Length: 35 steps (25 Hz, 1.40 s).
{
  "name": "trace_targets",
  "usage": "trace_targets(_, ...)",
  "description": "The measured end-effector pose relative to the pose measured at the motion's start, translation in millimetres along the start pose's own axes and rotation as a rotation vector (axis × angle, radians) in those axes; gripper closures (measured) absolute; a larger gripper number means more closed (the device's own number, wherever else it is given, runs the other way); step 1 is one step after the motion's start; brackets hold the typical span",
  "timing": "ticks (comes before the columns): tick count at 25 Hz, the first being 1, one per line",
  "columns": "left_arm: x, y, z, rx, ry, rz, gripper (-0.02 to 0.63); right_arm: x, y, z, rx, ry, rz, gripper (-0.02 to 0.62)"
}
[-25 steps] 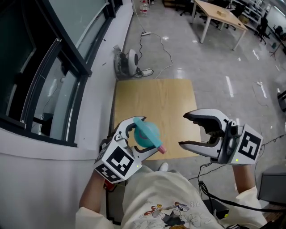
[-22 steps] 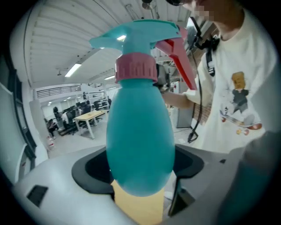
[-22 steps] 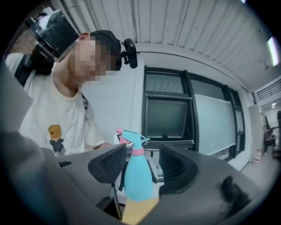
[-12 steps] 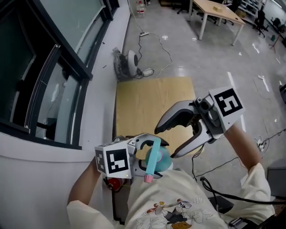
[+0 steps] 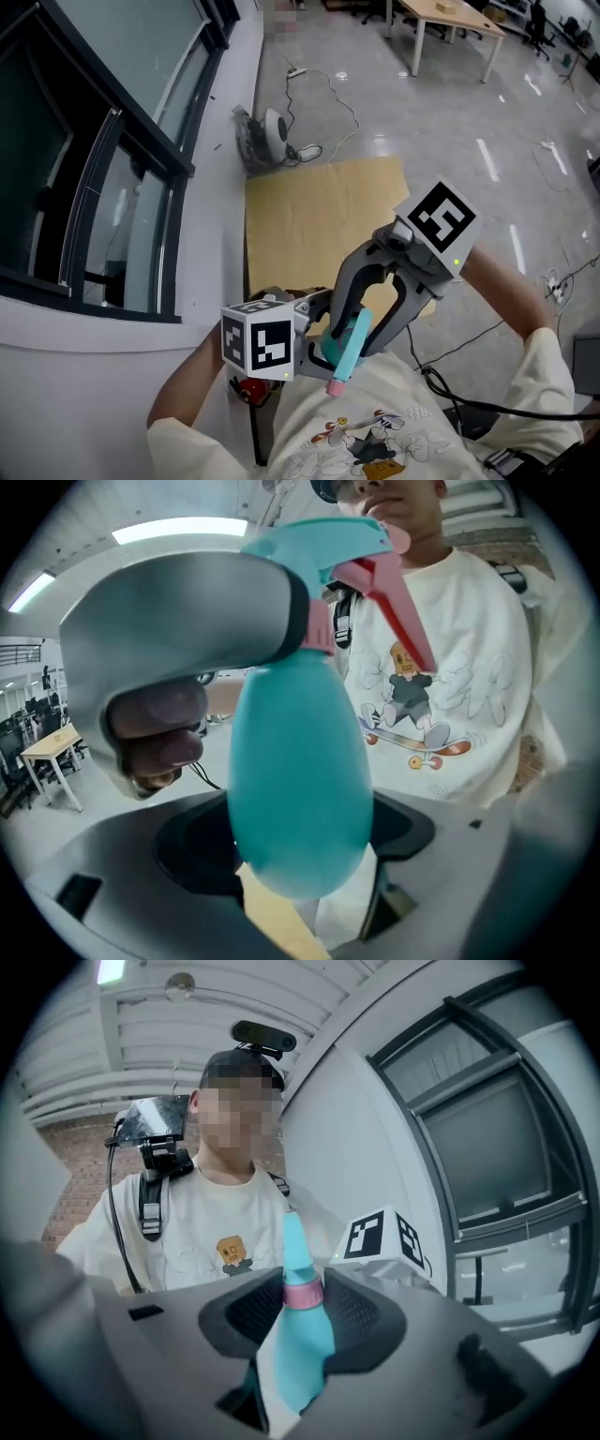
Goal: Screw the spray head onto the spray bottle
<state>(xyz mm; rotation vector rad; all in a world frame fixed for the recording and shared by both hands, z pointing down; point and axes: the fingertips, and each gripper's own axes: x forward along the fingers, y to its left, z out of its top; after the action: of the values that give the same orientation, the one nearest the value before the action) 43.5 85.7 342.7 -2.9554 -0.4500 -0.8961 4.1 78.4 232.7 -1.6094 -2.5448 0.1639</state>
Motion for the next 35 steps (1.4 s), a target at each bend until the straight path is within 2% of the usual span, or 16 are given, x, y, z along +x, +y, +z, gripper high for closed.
trace_targets(1, 1, -1, -1, 0.003, 0.007, -0.006, 0.199, 0, 0, -2, -0.008, 0.002, 0.0, 0.459)
trace_targets(4, 3, 1, -3, -0.007, 0.004, -0.006, 0.199, -1, -1, -3, -0.02, -0.006, -0.024, 0.462)
trace_targets(7, -1, 14, -8, -0.059, -0.027, 0.068, 0.199, -10, -10, -5, -0.015, -0.019, -0.11, 0.462)
trace_targets(10, -10, 36, -18, -0.16, -0.044, 0.226, 0.199, -24, -26, -9, -0.001, -0.041, -0.242, 0.462)
trace_targets(14, -22, 62, -31, -0.316, -0.067, 0.483, 0.199, -40, -44, -15, 0.007, -0.07, -0.41, 0.462)
trace_targets(17, -27, 73, -41, -0.413, -0.091, 0.637, 0.199, -50, -54, -22, 0.002, -0.096, -0.53, 0.463)
trace_targets(22, -49, 94, -68, -0.546, -0.029, 0.953, 0.199, -64, -78, -31, 0.005, -0.141, -0.804, 0.463)
trace_targets(25, -66, 104, -85, -0.582, 0.045, 1.128, 0.199, -72, -94, -33, -0.017, -0.148, -0.998, 0.463)
trace_targets(28, -71, 111, -90, -0.6, 0.051, 1.211, 0.199, -74, -101, -30, -0.056, -0.164, -1.185, 0.463)
trace_targets(31, -72, 115, -95, -0.624, 0.031, 1.281, 0.199, -80, -104, -34, -0.035, -0.213, -1.376, 0.463)
trace_targets(33, -70, 116, -99, -0.63, 0.043, 1.31, 0.199, -83, -104, -38, -0.02, -0.225, -1.475, 0.463)
trace_targets(35, -67, 117, -102, -0.64, 0.045, 1.313, 0.199, -82, -103, -43, -0.004, -0.222, -1.536, 0.463)
